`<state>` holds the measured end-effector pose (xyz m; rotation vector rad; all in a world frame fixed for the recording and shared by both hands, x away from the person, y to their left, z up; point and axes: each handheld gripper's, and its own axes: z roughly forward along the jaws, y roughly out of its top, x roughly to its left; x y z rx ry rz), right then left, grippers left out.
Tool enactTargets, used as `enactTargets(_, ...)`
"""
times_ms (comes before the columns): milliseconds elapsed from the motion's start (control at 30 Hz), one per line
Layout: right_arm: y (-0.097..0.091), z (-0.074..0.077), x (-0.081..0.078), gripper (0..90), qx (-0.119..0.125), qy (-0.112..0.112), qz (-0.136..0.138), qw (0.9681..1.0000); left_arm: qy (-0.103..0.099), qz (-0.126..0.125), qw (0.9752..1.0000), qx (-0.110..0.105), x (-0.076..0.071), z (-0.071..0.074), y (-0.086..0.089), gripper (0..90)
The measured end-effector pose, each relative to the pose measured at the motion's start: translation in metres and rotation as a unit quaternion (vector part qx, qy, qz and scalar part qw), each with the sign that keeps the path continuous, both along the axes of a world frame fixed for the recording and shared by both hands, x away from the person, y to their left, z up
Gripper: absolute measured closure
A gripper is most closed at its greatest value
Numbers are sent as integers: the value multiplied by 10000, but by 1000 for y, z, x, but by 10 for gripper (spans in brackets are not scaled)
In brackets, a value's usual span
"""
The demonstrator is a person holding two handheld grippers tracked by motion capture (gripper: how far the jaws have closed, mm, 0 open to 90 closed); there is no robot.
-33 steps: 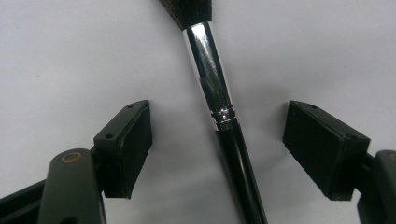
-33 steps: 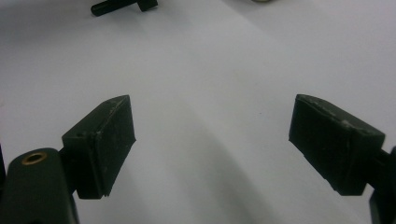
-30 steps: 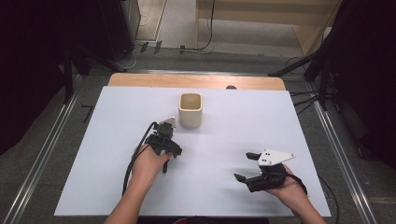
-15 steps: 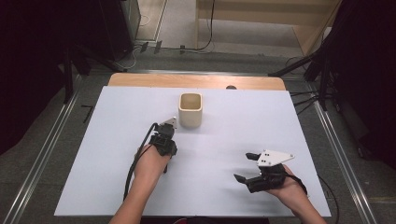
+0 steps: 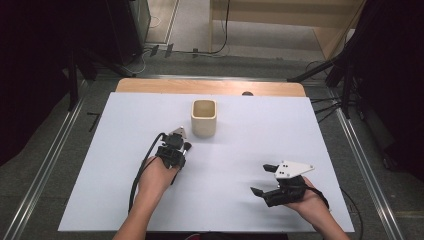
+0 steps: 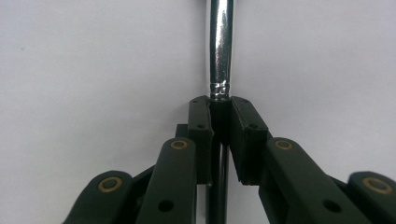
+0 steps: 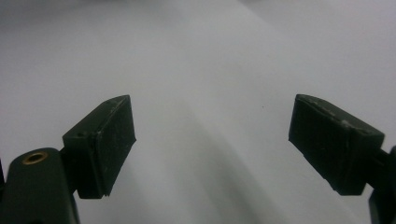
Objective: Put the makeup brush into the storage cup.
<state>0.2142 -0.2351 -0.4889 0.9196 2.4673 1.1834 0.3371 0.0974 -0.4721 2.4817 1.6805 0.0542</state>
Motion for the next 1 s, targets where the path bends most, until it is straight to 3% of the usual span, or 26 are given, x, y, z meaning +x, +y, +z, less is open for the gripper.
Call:
enactTargets(200,0,0,0,157,22,-6,22,10000,13,-53,9999,-97,2,5,5,802)
enactTargets(233,0,1,0,158,27,-12,20,10000,-1,-84,9998,-196,2,6,6,802)
enactTargets(267,0,1,0,158,28,1,7,10000,38,-137,9989,-451,2,11,9,801)
enactTargets(367,0,0,0,158,28,25,-2,10000,-22,-201,9979,-613,0,16,10,801)
enactTargets(567,-2,1,0,159,52,15,-9,10000,-72,-495,9929,-1081,-6,26,15,801)
enactTargets(733,-3,0,0,159,73,35,-20,10000,-235,-718,9903,-1163,-12,27,15,802)
enactTargets(800,-3,0,0,159,73,34,-21,10000,-269,-842,9881,-1262,-17,26,14,802)
enactTargets(833,-3,0,1,159,74,39,-30,10000,-250,-884,9857,-1410,-20,25,15,801)
enactTargets(867,-3,0,1,159,74,37,-29,10000,-250,-884,9857,-1410,-20,25,15,801)
enactTargets(900,-3,0,1,159,76,39,-32,10000,-184,-938,9832,-1553,-22,23,17,801)
enactTargets(967,-2,0,1,160,79,49,-35,10000,-220,-985,9819,-1603,-23,22,18,801)
enactTargets(1000,-3,-1,2,163,109,164,-116,9997,-247,-1024,9810,-1627,-25,19,20,801)
